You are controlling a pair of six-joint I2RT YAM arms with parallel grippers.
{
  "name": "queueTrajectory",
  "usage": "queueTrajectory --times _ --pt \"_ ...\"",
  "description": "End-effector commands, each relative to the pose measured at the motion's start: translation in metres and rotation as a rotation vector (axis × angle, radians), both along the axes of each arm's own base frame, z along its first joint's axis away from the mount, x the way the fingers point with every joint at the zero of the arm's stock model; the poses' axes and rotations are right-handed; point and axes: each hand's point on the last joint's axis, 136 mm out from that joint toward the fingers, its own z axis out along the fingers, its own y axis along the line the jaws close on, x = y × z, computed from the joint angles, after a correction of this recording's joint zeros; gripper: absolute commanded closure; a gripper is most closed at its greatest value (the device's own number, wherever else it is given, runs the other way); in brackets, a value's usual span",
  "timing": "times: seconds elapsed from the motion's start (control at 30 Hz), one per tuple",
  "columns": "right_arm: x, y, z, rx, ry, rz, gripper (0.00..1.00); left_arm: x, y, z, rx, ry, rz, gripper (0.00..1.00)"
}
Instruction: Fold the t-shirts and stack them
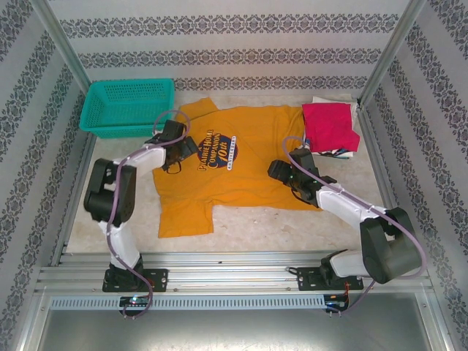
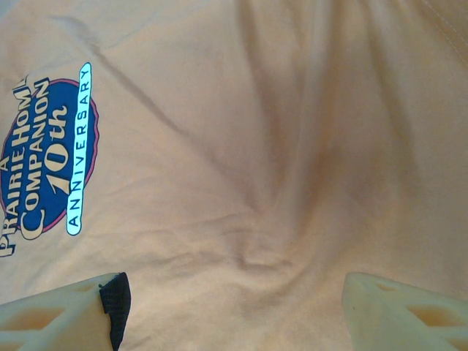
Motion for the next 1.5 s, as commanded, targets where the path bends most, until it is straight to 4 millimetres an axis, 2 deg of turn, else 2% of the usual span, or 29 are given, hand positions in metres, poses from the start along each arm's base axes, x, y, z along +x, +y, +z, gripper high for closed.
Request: queueTrajectory --times 0.0,0.13,0.2,0.33,0.43,0.6,0.7,0.83,0.97,1.13,1.33,1.47 --pt "-0.007 -0.005 -0.006 -0.027 0.02 0.004 0.24 -0.03 0.003 0.033 -0.014 -0.085 0.049 0.0" --pt "-0.002 -0.001 -0.002 -0.016 0.005 0.013 0.24 -0.088 0.006 0.028 -0.068 -0.03 0.1 0.0" --pt "0.0 0.001 -0.001 -0.011 0.002 0.019 0.24 -0.124 0.008 0.019 -0.095 0.031 0.157 0.1" --pt "0.003 0.007 -0.004 0.003 0.005 0.029 0.24 -0.186 0.013 0.009 -0.087 0.134 0.265 0.13" --pt "0.006 0.012 -0.007 0.016 0.01 0.039 0.24 -0.215 0.015 -0.001 -0.139 0.187 0.342 0.19" --pt "0.01 0.022 -0.009 0.028 0.023 0.069 0.23 -0.242 0.014 -0.008 -0.175 0.262 0.419 0.3" --pt "0.011 0.021 -0.009 0.023 0.02 0.064 0.23 -0.246 0.015 -0.017 -0.173 0.279 0.438 0.34" --pt "0.011 0.023 -0.011 0.026 0.028 0.067 0.23 -0.238 0.014 -0.026 -0.16 0.272 0.438 0.41" --pt "0.009 0.019 -0.012 0.015 0.031 0.058 0.23 -0.238 0.011 -0.036 -0.137 0.316 0.429 0.43" --pt "0.007 0.018 -0.014 0.01 0.035 0.054 0.23 -0.232 0.017 -0.045 -0.08 0.315 0.427 0.44" --pt "0.005 0.015 -0.014 -0.001 0.037 0.051 0.23 -0.218 0.014 -0.036 -0.077 0.289 0.398 0.44" --pt "0.006 0.014 -0.016 -0.002 0.04 0.048 0.23 -0.21 0.019 -0.032 -0.059 0.26 0.406 0.44"
